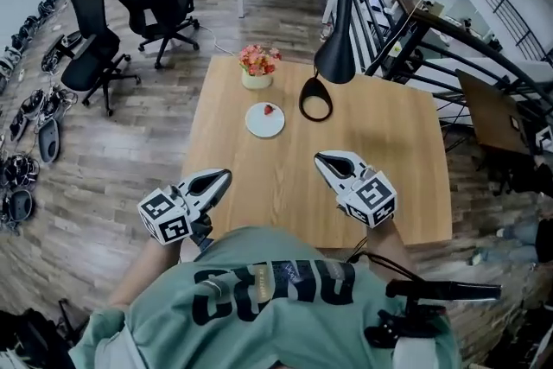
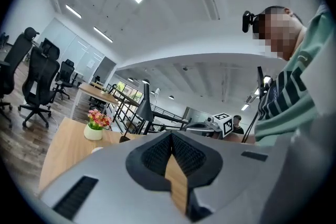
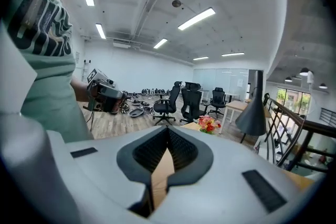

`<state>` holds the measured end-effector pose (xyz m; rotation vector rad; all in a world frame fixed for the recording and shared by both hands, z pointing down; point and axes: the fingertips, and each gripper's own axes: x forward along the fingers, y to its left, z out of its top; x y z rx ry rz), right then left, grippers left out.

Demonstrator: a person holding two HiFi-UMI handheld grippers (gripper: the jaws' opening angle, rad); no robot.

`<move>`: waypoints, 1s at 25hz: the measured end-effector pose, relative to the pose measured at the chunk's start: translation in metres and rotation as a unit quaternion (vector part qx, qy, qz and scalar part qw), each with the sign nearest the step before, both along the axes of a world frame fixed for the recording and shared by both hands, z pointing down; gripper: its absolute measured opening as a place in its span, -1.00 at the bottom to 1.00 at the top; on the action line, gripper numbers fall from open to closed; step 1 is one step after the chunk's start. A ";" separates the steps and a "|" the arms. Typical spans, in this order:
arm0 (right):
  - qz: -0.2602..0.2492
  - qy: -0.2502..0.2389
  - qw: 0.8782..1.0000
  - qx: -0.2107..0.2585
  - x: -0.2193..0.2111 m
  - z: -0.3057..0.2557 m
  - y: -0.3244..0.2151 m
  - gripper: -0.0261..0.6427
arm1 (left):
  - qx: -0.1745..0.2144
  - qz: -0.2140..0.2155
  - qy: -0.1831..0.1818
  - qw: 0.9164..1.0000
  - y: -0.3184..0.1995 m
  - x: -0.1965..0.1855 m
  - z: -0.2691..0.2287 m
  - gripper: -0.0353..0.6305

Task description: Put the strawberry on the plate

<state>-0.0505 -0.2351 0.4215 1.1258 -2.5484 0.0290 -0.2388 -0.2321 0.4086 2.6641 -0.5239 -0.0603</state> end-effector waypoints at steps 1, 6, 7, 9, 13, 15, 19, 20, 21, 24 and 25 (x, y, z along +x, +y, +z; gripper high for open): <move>-0.004 -0.006 1.000 -0.001 0.004 0.002 0.005 -0.90 | 0.000 0.000 -0.009 1.000 0.008 0.004 0.001 -0.88; 0.008 -0.030 1.000 -0.005 0.008 0.005 0.026 -0.90 | -0.002 0.002 -0.020 1.000 0.022 -0.002 -0.002 -0.88; 0.013 -0.031 0.999 -0.005 0.005 0.005 0.029 -0.90 | 0.002 0.004 -0.017 1.000 0.022 -0.007 -0.004 -0.88; 0.022 -0.032 0.999 -0.005 -0.002 0.005 0.034 -0.90 | 0.013 0.008 -0.009 1.000 0.023 -0.019 -0.007 -0.88; 0.042 -0.033 0.999 -0.002 -0.016 -0.002 0.041 -0.90 | 0.032 0.022 0.001 0.999 0.030 -0.040 -0.011 -0.88; 0.043 -0.044 0.998 -0.011 -0.046 -0.003 0.044 -0.90 | 0.033 0.022 -0.008 0.999 0.037 -0.073 -0.007 -0.88; 0.051 -0.054 0.997 -0.029 -0.114 -0.010 0.061 -0.90 | 0.042 0.042 -0.015 0.998 0.052 -0.136 -0.007 -0.88; 0.049 -0.055 0.997 -0.034 -0.132 -0.012 0.069 -0.90 | 0.044 0.046 -0.015 0.998 0.058 -0.152 -0.007 -0.88; 0.046 -0.055 0.997 -0.039 -0.151 -0.013 0.076 -0.90 | 0.043 0.047 -0.014 0.998 0.065 -0.169 -0.005 -0.88; 0.036 -0.045 0.997 -0.051 -0.203 -0.012 0.092 -0.90 | 0.034 0.052 -0.006 0.998 0.071 -0.212 0.004 -0.88; 0.040 -0.040 0.997 -0.049 -0.213 -0.012 0.096 -0.90 | 0.034 0.062 -0.001 0.998 0.068 -0.218 0.004 -0.88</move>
